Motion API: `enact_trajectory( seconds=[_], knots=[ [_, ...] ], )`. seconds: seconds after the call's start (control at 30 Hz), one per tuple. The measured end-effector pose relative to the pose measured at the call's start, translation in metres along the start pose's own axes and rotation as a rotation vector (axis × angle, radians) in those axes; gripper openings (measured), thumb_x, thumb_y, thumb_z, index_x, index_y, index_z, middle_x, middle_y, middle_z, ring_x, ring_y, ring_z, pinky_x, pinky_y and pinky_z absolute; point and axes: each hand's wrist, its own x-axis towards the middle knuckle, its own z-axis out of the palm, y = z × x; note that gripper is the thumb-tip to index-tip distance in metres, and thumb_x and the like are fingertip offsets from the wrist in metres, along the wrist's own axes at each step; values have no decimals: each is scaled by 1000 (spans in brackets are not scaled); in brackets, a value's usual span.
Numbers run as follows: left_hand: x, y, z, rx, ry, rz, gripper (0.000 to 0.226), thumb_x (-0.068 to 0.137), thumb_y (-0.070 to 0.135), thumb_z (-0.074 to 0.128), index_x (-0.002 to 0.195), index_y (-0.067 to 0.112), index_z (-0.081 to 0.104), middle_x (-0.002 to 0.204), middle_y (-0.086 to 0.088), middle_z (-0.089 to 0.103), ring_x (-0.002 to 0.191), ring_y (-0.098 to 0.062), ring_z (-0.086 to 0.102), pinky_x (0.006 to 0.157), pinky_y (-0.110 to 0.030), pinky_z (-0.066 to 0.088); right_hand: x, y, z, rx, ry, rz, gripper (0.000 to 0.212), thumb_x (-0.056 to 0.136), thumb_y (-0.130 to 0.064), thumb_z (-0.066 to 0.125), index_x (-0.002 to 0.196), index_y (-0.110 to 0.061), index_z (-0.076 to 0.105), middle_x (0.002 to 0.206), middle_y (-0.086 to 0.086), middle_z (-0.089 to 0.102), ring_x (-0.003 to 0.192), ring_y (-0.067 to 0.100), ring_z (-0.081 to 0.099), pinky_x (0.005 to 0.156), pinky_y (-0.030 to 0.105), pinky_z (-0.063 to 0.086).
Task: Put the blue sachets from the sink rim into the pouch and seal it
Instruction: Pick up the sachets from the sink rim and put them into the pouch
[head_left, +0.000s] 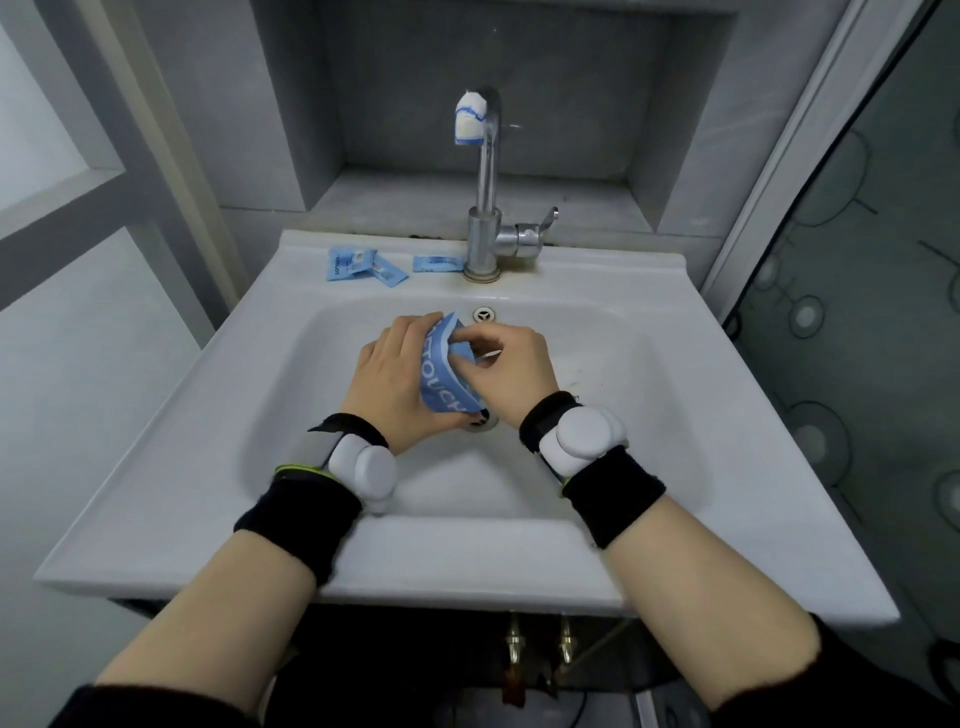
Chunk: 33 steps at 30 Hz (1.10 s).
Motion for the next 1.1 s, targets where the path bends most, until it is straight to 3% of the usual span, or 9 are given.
enact_trajectory(
  seconds=[0.17,0.5,0.67,0.97,1.1],
  knots=[
    [-1,-2,0,-6,-13,-20,103,54,70,66,138,19,36,126,-2,48,113,-22,50,95,-42,42,0,1,1,1,-10,-10,18,73,-19,74,89,-28,76,73,-21,68,74,-1,65,72,17,54],
    [0,3,-4,-32,-48,-55,104,57,56,81,141,16,35,131,-4,46,118,-23,48,101,-43,39,-1,-1,1,7,-26,-27,25,75,-17,72,97,-28,74,84,-15,71,78,2,66,74,19,56],
    [-1,4,-6,-35,-51,-62,103,58,53,82,141,16,34,132,-4,45,120,-21,46,103,-40,37,-1,-1,1,-7,-41,-15,24,76,-20,73,98,-27,74,84,-15,71,77,0,66,74,17,55],
    [0,4,-3,-38,-32,-45,103,56,54,82,139,15,37,129,-5,48,117,-23,48,100,-42,40,-4,-1,2,59,-48,2,21,75,-14,76,94,-22,77,84,-5,75,74,5,69,74,25,58],
    [0,3,-3,-20,-40,-37,104,56,57,81,139,15,37,130,-5,48,118,-22,47,100,-42,40,-3,-2,2,43,-72,-15,21,77,-15,74,96,-23,75,82,-11,73,76,2,67,73,18,56]
  ],
)
